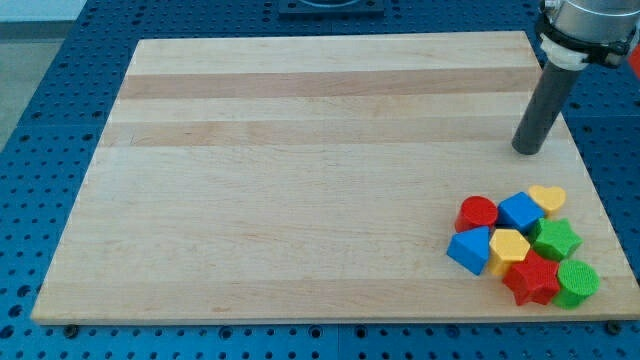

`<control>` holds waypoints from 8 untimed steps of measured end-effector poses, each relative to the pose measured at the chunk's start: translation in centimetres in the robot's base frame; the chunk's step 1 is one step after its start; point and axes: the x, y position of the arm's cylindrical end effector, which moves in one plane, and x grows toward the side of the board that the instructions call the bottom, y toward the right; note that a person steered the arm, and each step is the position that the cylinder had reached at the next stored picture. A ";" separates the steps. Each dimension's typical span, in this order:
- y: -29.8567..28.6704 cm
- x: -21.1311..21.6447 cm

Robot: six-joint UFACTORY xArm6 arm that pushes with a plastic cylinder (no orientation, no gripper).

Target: Move the line of blocks up a bit

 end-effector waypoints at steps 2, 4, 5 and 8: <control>0.0 -0.4; 2.0 0.4; 4.7 3.6; 4.7 15.6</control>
